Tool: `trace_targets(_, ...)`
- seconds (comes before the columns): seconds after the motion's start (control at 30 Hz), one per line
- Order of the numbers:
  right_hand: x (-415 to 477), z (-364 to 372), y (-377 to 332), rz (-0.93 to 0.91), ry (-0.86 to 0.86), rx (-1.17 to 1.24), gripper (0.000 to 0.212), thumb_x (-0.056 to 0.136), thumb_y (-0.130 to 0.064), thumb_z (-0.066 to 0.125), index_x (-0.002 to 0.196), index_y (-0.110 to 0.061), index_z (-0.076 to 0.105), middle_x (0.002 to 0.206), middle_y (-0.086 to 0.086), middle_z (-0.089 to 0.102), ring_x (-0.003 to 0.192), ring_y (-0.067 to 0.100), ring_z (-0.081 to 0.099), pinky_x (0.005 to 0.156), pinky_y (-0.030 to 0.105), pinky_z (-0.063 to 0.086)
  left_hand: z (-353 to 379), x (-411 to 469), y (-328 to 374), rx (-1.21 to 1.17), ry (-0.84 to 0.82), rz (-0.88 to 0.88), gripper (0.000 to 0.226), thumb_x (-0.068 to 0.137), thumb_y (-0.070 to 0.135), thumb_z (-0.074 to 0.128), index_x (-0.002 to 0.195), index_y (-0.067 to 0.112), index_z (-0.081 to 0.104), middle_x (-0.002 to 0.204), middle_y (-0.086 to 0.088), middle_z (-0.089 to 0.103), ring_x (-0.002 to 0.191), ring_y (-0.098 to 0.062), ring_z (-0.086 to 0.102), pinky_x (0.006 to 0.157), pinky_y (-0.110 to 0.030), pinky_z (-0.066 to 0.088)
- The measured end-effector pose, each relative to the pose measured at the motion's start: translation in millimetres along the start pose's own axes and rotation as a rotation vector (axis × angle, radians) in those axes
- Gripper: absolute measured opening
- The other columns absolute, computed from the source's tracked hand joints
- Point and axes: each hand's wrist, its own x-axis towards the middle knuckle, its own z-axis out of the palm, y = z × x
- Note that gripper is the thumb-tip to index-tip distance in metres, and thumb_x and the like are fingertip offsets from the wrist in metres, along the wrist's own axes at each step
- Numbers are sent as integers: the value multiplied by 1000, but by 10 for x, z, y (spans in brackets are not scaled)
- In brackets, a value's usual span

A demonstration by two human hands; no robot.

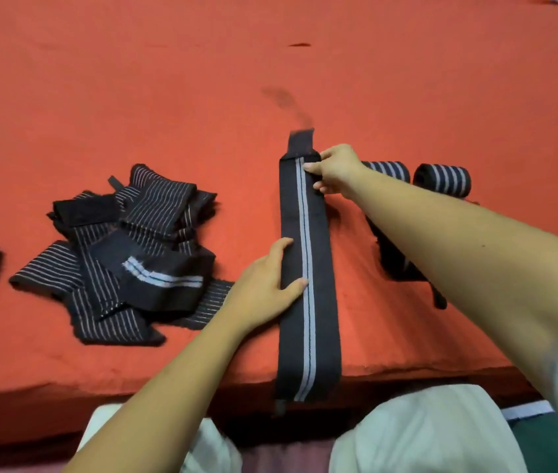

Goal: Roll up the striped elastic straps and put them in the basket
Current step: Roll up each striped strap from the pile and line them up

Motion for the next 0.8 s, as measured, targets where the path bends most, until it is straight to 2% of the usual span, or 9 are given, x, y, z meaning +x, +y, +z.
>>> trace_targets(0.1, 365, 71, 46, 97, 27, -99, 26, 93, -8, 68, 80, -11, 46, 67, 11, 53, 33, 14, 52, 35, 17, 39, 14, 4, -53, -36, -5, 36, 66, 92, 44, 64, 146, 24, 32, 92, 9, 44, 86, -12, 43, 73, -23, 27)
trace_targets(0.27, 825, 158, 212, 69, 173, -143, 22, 89, -9, 71, 75, -9, 53, 74, 17, 66, 49, 21, 60, 50, 30, 54, 64, -1, -96, 8, 29, 97, 59, 92, 49, 59, 141, 25, 39, 108, 7, 58, 102, -13, 52, 90, -29, 40)
trace_targets(0.33, 828, 220, 308, 22, 199, -212, 12, 86, -11, 71, 88, -7, 60, 79, 15, 70, 60, 20, 67, 61, 29, 57, 63, 3, -99, 2, 38, 101, 55, 93, 48, 58, 140, 25, 42, 103, 10, 55, 97, -10, 50, 87, -27, 38)
trace_targets(0.4, 691, 240, 326, -46, 216, -306, 33, 84, -14, 66, 114, -3, 58, 101, 15, 70, 91, 27, 69, 83, 36, 56, 62, 13, -107, -12, 40, 102, 48, 94, 42, 58, 137, 25, 45, 97, 12, 53, 90, -8, 48, 82, -25, 37)
trace_targets(0.43, 556, 230, 292, -92, 200, -350, 37, 85, -13, 63, 120, -2, 58, 112, 16, 68, 103, 30, 65, 90, 38, 52, 65, 20, -113, -22, 40, 98, 44, 95, 38, 58, 136, 25, 46, 95, 12, 53, 87, -7, 47, 80, -26, 37)
trace_targets(0.53, 167, 220, 272, -202, 108, -463, 29, 88, -9, 59, 116, -2, 65, 118, 14, 67, 111, 29, 62, 89, 32, 47, 54, 22, -112, -121, 30, 57, 36, 93, 29, 64, 127, 25, 51, 85, 13, 55, 73, -4, 49, 72, -26, 36)
trace_targets(0.63, -259, 221, 349, -271, -44, -579, 26, 89, -13, 61, 113, -7, 69, 117, 11, 70, 111, 27, 63, 90, 29, 47, -2, -1, -86, -276, -73, 30, 32, 89, 30, 72, 114, 26, 53, 70, 14, 56, 63, -3, 49, 66, -25, 38)
trace_targets(0.73, -591, 138, 453, -317, -121, -667, 27, 90, -15, 62, 115, -8, 69, 120, 9, 69, 112, 25, 63, 92, 29, 47, -28, -29, -5, -294, -124, 42, 31, 85, 32, 77, 109, 26, 57, 70, 11, 59, 62, -3, 49, 66, -26, 40)
trace_targets(0.8, -744, 55, 483, -326, -109, -671, 23, 89, -14, 60, 108, -9, 72, 110, 10, 72, 101, 26, 66, 85, 30, 51, -54, -58, 59, -257, -81, 42, 29, 85, 30, 78, 107, 22, 61, 72, 7, 62, 63, -5, 53, 66, -25, 41)
